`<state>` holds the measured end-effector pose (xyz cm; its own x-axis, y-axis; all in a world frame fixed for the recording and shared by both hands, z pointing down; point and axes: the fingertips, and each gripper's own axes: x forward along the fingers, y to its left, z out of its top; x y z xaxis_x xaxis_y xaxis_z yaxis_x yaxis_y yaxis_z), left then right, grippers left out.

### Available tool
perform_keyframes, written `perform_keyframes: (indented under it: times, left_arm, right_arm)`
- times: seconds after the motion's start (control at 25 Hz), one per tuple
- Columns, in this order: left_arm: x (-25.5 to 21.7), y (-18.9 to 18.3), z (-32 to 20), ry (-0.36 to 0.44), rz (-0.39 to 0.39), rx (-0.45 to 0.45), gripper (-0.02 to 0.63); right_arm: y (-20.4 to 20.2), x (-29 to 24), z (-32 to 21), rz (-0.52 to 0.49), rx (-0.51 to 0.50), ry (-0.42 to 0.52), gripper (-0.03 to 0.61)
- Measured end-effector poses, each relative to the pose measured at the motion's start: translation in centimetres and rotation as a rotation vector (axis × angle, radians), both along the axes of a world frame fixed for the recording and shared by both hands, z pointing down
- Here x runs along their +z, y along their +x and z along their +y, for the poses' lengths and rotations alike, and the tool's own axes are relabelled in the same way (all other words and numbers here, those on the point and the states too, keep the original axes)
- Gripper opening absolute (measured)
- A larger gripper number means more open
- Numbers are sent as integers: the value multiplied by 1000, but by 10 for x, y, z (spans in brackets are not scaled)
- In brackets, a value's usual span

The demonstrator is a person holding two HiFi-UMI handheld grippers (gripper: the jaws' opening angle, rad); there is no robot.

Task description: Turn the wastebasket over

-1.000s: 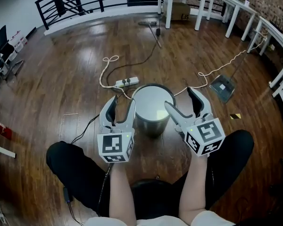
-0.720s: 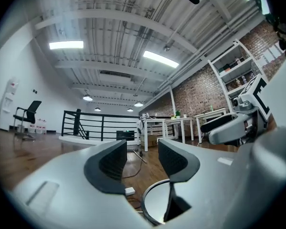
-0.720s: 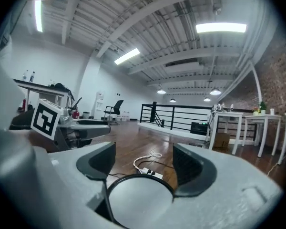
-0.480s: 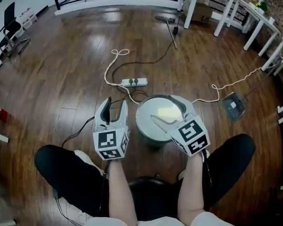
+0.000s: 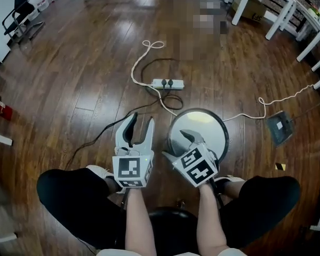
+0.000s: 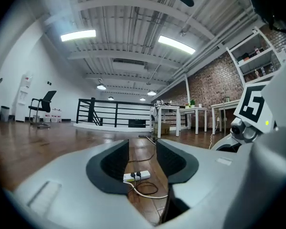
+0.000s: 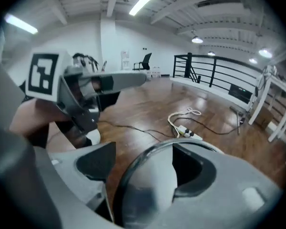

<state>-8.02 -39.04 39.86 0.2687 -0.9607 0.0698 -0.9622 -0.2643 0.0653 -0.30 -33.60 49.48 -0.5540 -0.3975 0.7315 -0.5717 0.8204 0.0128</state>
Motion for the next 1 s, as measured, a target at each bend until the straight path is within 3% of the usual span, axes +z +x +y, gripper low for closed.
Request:
perform_keyframes:
  times: [0.08,0.2,0.52,0.76,1.0]
  left_arm:
    - [15,-3,4,-35,-17,4,202]
    - [38,-13,10,-88,-9,-10,202]
    - [56,-24,23,-134,28,-23,198]
    - [43,-24,26,-106,66,-17,195]
    - [24,-36,26,-62,86,-46,192]
  right_arm:
    - [0,18,3,92,-5,-2,320]
    - [-5,36,11,108,5,-32,211]
    - [-6,48,12,200,39,94,136]
    - [-6,41,9,12,102,59,104]
    - [1,19,0,-44,98,150,89]
